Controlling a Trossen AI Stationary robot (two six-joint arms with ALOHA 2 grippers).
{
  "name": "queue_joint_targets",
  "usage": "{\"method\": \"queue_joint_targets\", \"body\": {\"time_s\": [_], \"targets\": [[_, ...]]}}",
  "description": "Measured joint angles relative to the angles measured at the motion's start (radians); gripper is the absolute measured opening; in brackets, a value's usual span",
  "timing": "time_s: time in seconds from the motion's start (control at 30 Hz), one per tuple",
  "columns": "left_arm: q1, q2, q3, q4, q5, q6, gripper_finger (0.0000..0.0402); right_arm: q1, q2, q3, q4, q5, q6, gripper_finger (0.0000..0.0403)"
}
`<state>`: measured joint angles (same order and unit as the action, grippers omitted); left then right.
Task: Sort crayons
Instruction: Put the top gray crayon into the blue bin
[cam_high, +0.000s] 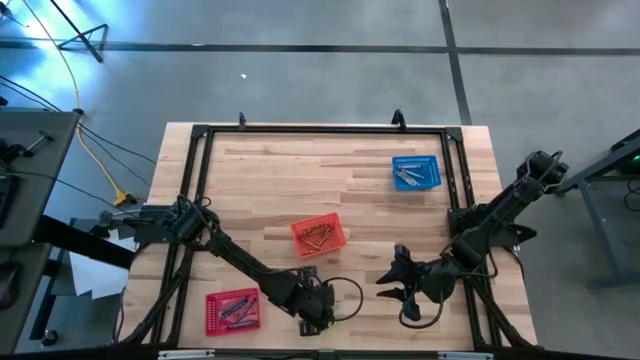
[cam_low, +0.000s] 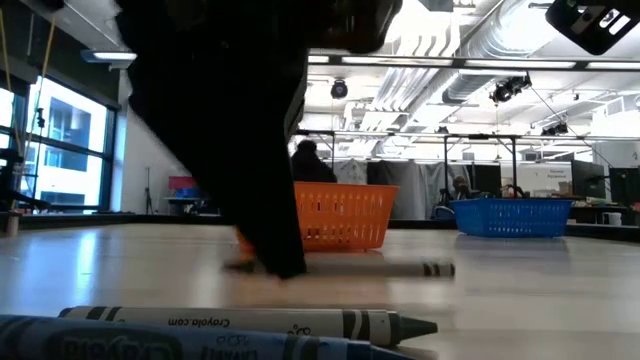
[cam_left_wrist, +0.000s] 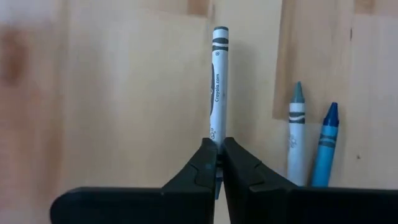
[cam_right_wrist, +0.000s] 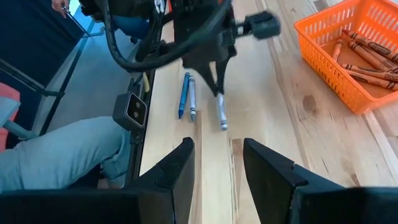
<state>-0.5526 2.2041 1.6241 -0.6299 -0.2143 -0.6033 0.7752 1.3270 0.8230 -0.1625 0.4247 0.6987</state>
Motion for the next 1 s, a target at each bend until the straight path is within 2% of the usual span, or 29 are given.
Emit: {"method": "queue_joint_targets", "body": {"time_s": [0.27, 0.4, 0.5, 0.67, 0.8, 1.0], "targets": [[0.006, -0.004, 0.111, -0.167, -0.043, 0.007, 0.0, 0.0, -0.001, 0.0, -0.009, -0.014, -0.002, 0.0133], [0.015, -0.006, 0.19, -0.278, -0.05, -0.102, 0.0, 0.0, -0.027, 0.0, -0.057, -0.014, 0.008, 0.0133], [0.016, -0.006, 0.258, -0.384, -0.105, -0.14, 0.0, -0.003, -0.061, 0.0, -0.082, -0.014, 0.008, 0.0133], [0.016, -0.008, 0.377, -0.517, -0.207, -0.082, 0.0, -0.014, -0.138, 0.0, -0.134, -0.008, -0.007, 0.0133], [0.02, -0.009, 0.456, -0.673, -0.29, -0.074, 0.0, -0.041, -0.208, 0.0, -0.176, 0.015, -0.065, 0.0133], [0.061, -0.009, 0.526, -0.858, -0.342, -0.073, 0.0, -0.116, -0.291, 0.0, -0.2, 0.098, -0.222, 0.0133]]}}
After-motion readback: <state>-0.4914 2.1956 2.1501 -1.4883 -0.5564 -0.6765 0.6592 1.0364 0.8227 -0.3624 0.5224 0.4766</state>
